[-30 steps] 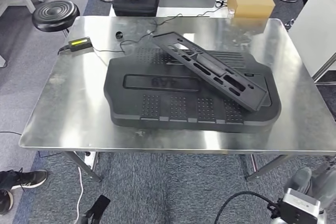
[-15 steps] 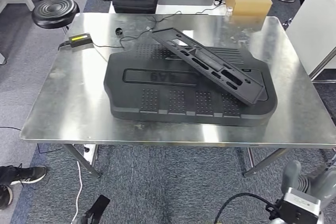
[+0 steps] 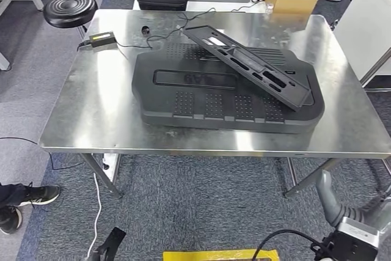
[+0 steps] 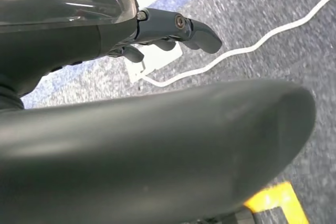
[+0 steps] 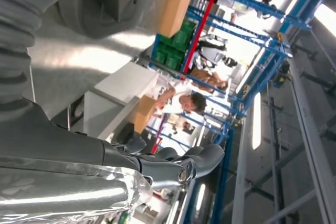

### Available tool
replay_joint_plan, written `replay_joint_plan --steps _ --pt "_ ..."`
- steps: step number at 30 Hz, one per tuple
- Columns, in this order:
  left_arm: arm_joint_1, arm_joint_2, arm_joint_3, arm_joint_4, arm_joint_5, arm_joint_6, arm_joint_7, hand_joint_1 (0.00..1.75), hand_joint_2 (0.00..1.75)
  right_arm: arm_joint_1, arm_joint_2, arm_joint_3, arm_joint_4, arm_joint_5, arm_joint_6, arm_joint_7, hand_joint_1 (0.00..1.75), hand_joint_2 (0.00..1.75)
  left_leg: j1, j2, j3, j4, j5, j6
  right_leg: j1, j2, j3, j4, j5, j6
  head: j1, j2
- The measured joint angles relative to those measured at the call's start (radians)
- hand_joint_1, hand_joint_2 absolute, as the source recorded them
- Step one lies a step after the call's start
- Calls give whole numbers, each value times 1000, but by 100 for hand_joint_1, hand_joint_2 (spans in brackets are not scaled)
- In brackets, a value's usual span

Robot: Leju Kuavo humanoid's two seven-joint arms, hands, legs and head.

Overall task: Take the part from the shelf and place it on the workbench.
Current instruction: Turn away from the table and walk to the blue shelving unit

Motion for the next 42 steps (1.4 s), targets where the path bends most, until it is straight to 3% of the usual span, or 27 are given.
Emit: replay_joint_plan --steps 2,3,5,7,8,9,10,12,14,17,18,19,22,23,24,25,27,29,31,33,34,35,37,38,39,40,42 --pt "1 -2 1 0 2 1 0 0 0 0 0 -2 0 -1 0 0 0 175 5 -1 -6 -2 6 -11 2 -3 -5 -12 20 -6 1 0" --pt "2 -3 2 0 3 2 0 0 0 0 0 -2 0 -2 0 1 0 175 6 -2 -12 7 -10 -16 0 -5 -11 -19 32 -12 1 0" --pt "2 -3 4 0 5 4 0 0 0 0 0 -3 2 -2 0 1 0 175 8 -4 -39 81 -89 -24 -6 -11 -31 -27 55 -20 -2 0" --pt "3 -3 6 0 6 6 0 0 0 2 0 -5 5 -3 0 3 0 175 12 -4 -72 210 -171 -33 -7 -14 -61 -20 71 -19 -4 0" --pt "3 -3 6 0 6 7 0 0 0 3 0 -6 7 -2 0 4 0 175 14 -4 -77 258 -185 -38 -8 -15 -77 -14 78 -17 -3 0" --pt "4 -3 7 0 6 8 0 0 0 4 0 -7 9 -2 0 5 0 175 16 -4 -69 277 -176 -41 -9 -16 -93 -7 84 -14 -3 0" --pt "5 -3 8 0 6 8 0 0 0 5 0 -8 10 -2 0 7 0 175 18 -4 -43 257 -148 -45 -12 -16 -108 1 89 -9 -4 0" --pt "5 -4 8 0 6 9 0 0 0 6 0 -10 12 -2 0 8 0 175 25 -4 45 136 -101 -54 -15 -16 -141 27 96 1 -4 0" --pt "4 -4 9 0 6 9 -1 0 0 6 0 -11 13 -2 0 9 0 175 27 -8 113 23 -105 -51 -15 -15 -167 52 103 12 -4 0" --pt "8 -5 9 0 6 9 -2 0 0 8 0 -12 14 -1 -1 9 0 175 21 -9 115 -2 -110 -24 -17 -14 -180 61 120 31 -3 0" --pt "9 -5 9 0 6 9 -2 0 0 9 0 -12 15 -1 -1 10 0 175 20 -7 108 -1 -101 -14 -19 -14 -185 67 109 37 -3 0" --pt "10 -5 10 0 6 9 -2 0 0 10 -1 -12 15 -1 -1 10 0 175 20 -4 98 -2 -91 -4 -21 -14 -193 90 79 42 -2 0" --pt "9 -5 11 0 6 9 -2 0 0 10 -1 -12 17 -1 -1 10 0 175 14 0 60 -1 -61 13 -23 -14 -231 255 -62 51 1 0" --pt "9 -5 11 0 6 9 -2 0 0 10 -2 -12 19 -1 -1 10 0 175 10 1 47 -1 -51 15 -23 -14 -236 309 -82 51 2 0" --pt "9 -5 11 0 5 9 -2 0 0 11 -2 -12 20 -1 -1 10 0 175 6 1 34 0 -41 16 -22 -14 -229 337 -80 48 2 0" --pt "9 -5 11 0 5 9 -2 0 0 11 -2 -12 22 -1 -1 10 0 175 1 2 22 0 -32 18 -20 -13 -205 328 -59 43 2 0" --pt "9 -6 11 0 4 9 -2 0 0 10 -2 -12 24 -1 -1 11 0 175 -5 1 6 0 -16 19 -10 -10 -109 207 -8 19 1 0" --pt "9 -8 12 0 1 9 -2 0 0 8 -2 -12 23 -1 -1 12 0 175 -7 0 -3 -1 -2 15 5 -7 -10 55 1 -9 0 0" --pt "8 -10 12 0 -1 9 -2 0 0 7 -2 -12 22 0 -1 12 0 175 -3 1 -10 -2 13 4 16 -7 25 -13 -6 -21 1 0" --pt "9 -11 12 0 -3 9 -3 0 0 7 -2 -12 23 0 -1 14 0 175 0 0 -19 3 10 -7 13 -9 21 -31 9 -24 1 0" --pt "10 -11 12 0 -3 9 -3 0 0 7 -2 -12 23 0 -1 15 0 175 0 -1 -28 20 -12 -12 9 -11 15 -38 19 -26 0 0" --pt "10 -11 12 0 -3 9 -3 0 0 7 -2 -12 24 0 -1 16 0 175 1 -2 -41 55 -49 -17 6 -14 6 -41 29 -27 -1 0" --pt "11 -10 12 0 -3 9 -2 0 0 8 -2 -12 25 0 -1 17 0 175 5 -3 -77 177 -139 -28 5 -16 -22 -35 45 -29 -3 0" --pt "11 -10 12 0 -4 9 -2 0 0 8 -2 -12 27 0 -1 17 0 175 8 -3 -90 236 -164 -33 4 -17 -37 -29 52 -28 -3 0" --pt "12 -9 12 0 -4 9 -2 0 0 9 -3 -12 28 1 -1 17 0 175 11 -3 -91 273 -169 -37 3 -17 -52 -23 58 -26 -2 0" --pt "12 -9 12 0 -4 9 -2 0 0 9 -3 -12 29 1 -1 18 0 175 14 -3 -75 272 -152 -41 1 -18 -67 -14 63 -22 -2 0" --pt "12 -8 12 0 -4 9 -2 0 0 9 -3 -12 31 1 -1 19 0 175 21 -3 4 166 -101 -50 -4 -18 -97 11 68 -15 -3 0"
